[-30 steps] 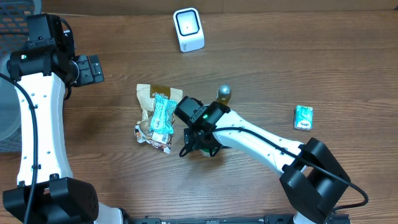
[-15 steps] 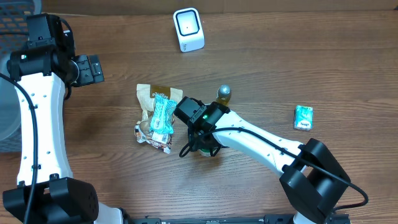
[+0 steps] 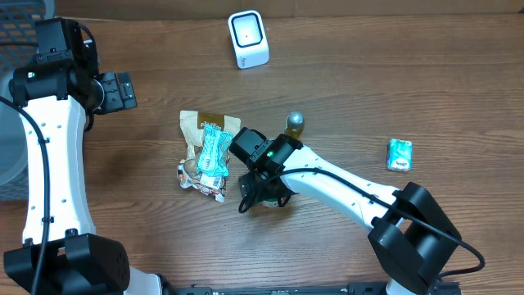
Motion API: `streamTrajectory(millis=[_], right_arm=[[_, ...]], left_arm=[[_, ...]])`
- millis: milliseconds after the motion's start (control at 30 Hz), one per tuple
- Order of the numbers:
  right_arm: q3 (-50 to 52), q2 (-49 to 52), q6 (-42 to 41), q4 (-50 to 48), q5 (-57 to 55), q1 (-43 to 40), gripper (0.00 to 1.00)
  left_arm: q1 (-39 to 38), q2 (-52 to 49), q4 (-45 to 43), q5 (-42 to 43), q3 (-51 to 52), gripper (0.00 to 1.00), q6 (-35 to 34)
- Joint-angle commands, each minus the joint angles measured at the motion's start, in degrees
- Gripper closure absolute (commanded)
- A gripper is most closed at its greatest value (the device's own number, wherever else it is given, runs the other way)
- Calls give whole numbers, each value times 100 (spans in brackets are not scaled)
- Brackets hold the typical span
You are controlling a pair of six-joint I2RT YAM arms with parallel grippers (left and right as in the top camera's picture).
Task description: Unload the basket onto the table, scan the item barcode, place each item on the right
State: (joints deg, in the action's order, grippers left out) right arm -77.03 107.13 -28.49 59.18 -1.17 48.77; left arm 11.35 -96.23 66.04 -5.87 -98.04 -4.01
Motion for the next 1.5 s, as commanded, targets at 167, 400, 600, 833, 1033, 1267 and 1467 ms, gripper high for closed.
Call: streamTrajectory(millis=[167,400,600,833,1033,1267,1467], right_arm=[[-17,4,-1451,-122,-413,-63,0],[-17,4,-1519,-90,-186,-63,0],[-17,4,-1521,122,-170,-63,25],[-17,4,-1519,116,-173,-57,37],[-17,4,-918,142,-175,-57,41],[-17,4,-678,153,-173,-57,40],[-17,4,-708,55,-173,-57,20]], left_arm=[[-13,72,-4,-28,-107,1,125],[-13,72,-4,-31,-107,0,125],[-13,72,-4,-28,-107,0,125],[-13,72,-4,-28,-107,1,125],[-13,72,-4,-28,-107,0,125],[-13,72,-4,-28,-107,1,125],[-13,72,-4,-28,-107,0,125]])
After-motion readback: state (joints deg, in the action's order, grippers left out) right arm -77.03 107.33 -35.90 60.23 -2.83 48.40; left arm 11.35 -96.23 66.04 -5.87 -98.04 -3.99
